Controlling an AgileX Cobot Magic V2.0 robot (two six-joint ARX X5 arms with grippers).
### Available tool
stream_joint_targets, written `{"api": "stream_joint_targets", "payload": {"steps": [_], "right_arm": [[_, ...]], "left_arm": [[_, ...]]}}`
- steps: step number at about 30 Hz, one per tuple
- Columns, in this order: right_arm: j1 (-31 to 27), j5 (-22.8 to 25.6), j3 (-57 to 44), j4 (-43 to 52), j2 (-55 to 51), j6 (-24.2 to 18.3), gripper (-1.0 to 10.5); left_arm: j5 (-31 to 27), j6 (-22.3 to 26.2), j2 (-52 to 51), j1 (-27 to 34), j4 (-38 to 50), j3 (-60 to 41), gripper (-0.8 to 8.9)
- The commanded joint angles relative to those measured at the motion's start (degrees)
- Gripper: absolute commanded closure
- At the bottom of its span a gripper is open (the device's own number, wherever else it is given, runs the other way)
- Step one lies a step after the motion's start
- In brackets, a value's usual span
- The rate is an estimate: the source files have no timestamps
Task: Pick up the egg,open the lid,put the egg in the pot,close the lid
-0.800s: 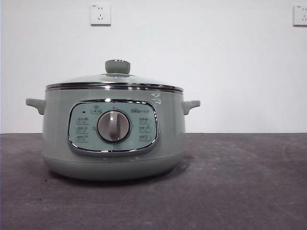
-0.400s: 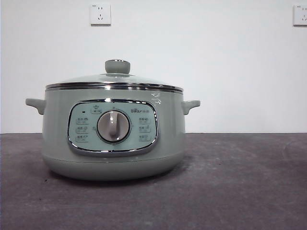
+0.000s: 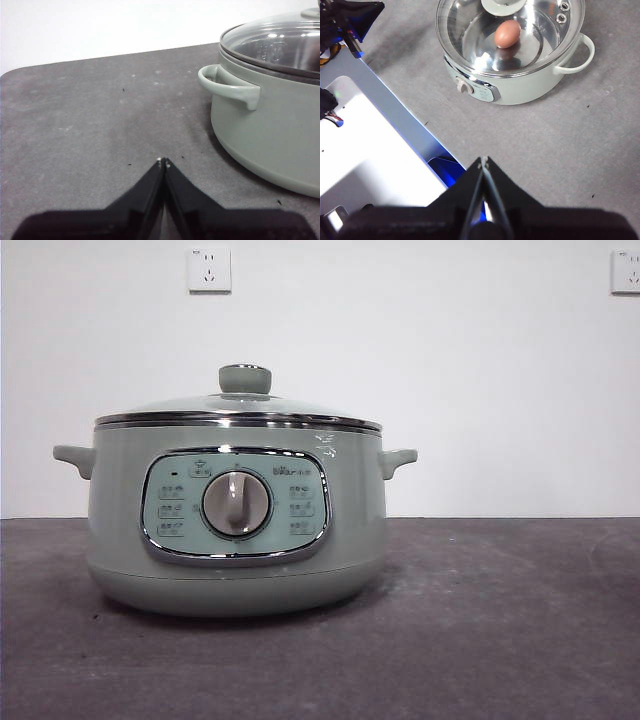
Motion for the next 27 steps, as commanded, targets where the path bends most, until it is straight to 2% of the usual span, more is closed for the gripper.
{"api": "stream_joint_targets", "payload": {"steps": [1, 3, 4, 6, 9, 15, 17, 21, 27], "right_arm": [[0.1, 0.1, 0.0, -0.7, -0.1, 0.4, 9.5], [0.1, 0.1, 0.0, -0.7, -0.1, 0.3, 9.5], [0.0, 0.2, 0.0, -0.3, -0.2, -1.8, 9.5], [-1.1, 0.9, 0.0, 0.9, -1.8, -3.2, 9.5], [-5.4, 1.6, -0.3, 7.9, -4.7, -4.3, 9.5], [-19.4, -8.7, -7.8, 23.0, -13.4, -4.3, 9.5], [-24.2, -9.2, -13.1, 27.7, -17.3, -4.7, 9.5], [-30.1, -9.1, -27.1, 39.3, -25.8, -6.2, 9.5], [-33.0, -9.0, -52.2, 58.9, -38.9, -6.0, 9.5]], "left_arm": [[-0.1, -0.4, -0.2, 0.2, -0.2, -0.7, 8.17], [-0.1, -0.4, -0.2, 0.2, -0.2, -0.7, 8.17], [-0.1, -0.4, -0.2, 0.2, -0.2, -0.7, 8.17], [-0.1, -0.4, -0.2, 0.2, -0.2, -0.7, 8.17], [-0.1, -0.4, -0.2, 0.2, -0.2, -0.7, 8.17], [-0.1, -0.4, -0.2, 0.2, -0.2, -0.7, 8.17], [-0.1, -0.4, -0.2, 0.2, -0.2, -0.7, 8.17], [-0.1, -0.4, -0.2, 0.2, -0.2, -0.7, 8.17], [-0.1, -0.4, -0.2, 0.2, -0.2, -0.7, 8.17]]}}
